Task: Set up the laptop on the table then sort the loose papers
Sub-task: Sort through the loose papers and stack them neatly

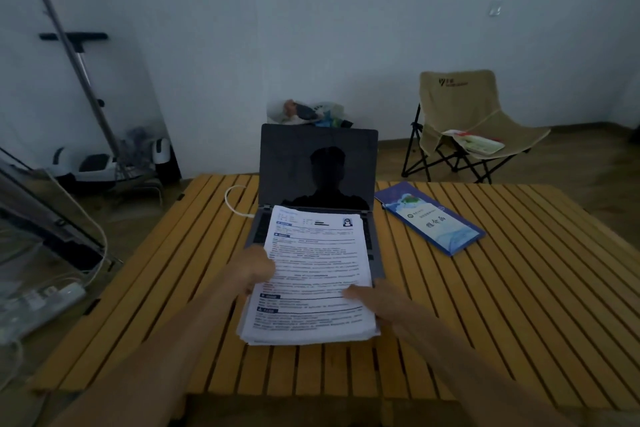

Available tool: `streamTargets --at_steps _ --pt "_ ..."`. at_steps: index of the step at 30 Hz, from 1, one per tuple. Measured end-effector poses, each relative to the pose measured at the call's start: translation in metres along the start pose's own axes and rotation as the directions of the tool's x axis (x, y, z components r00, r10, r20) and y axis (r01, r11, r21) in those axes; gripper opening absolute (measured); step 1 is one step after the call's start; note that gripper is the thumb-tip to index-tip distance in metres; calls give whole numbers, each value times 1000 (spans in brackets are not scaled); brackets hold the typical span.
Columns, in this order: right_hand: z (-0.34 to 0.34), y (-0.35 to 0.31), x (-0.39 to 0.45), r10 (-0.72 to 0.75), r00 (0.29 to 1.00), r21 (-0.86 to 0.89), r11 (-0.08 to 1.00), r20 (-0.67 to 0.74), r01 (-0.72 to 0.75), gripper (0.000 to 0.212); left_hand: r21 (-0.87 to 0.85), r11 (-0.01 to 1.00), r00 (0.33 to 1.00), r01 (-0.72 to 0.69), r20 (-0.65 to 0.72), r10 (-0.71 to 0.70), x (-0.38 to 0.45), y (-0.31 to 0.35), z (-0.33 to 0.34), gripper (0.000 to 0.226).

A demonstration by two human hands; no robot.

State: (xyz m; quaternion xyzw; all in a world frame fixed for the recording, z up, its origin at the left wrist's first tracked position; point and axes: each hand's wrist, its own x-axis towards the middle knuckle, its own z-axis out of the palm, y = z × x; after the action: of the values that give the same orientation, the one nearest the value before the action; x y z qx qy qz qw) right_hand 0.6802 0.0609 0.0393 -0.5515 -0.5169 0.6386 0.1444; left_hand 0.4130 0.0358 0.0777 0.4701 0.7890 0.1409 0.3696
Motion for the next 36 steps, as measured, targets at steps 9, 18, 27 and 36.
streamTargets --at_steps 9,18,27,36 --pt "-61 -33 -61 -333 943 -106 937 6 332 53 -29 971 964 -236 -135 231 -18 29 -9 74" --pt "-220 -95 -178 -474 880 -895 378 32 236 51 -345 690 758 -636 -111 643 -67 158 18 31" --pt "-287 -10 -183 -613 725 -636 703 -315 319 31 -352 692 760 -630 -97 643 -60 168 117 37" --pt "-243 97 -122 -342 791 27 911 -507 411 29 -745 441 836 -500 -282 471 -79 199 141 47"
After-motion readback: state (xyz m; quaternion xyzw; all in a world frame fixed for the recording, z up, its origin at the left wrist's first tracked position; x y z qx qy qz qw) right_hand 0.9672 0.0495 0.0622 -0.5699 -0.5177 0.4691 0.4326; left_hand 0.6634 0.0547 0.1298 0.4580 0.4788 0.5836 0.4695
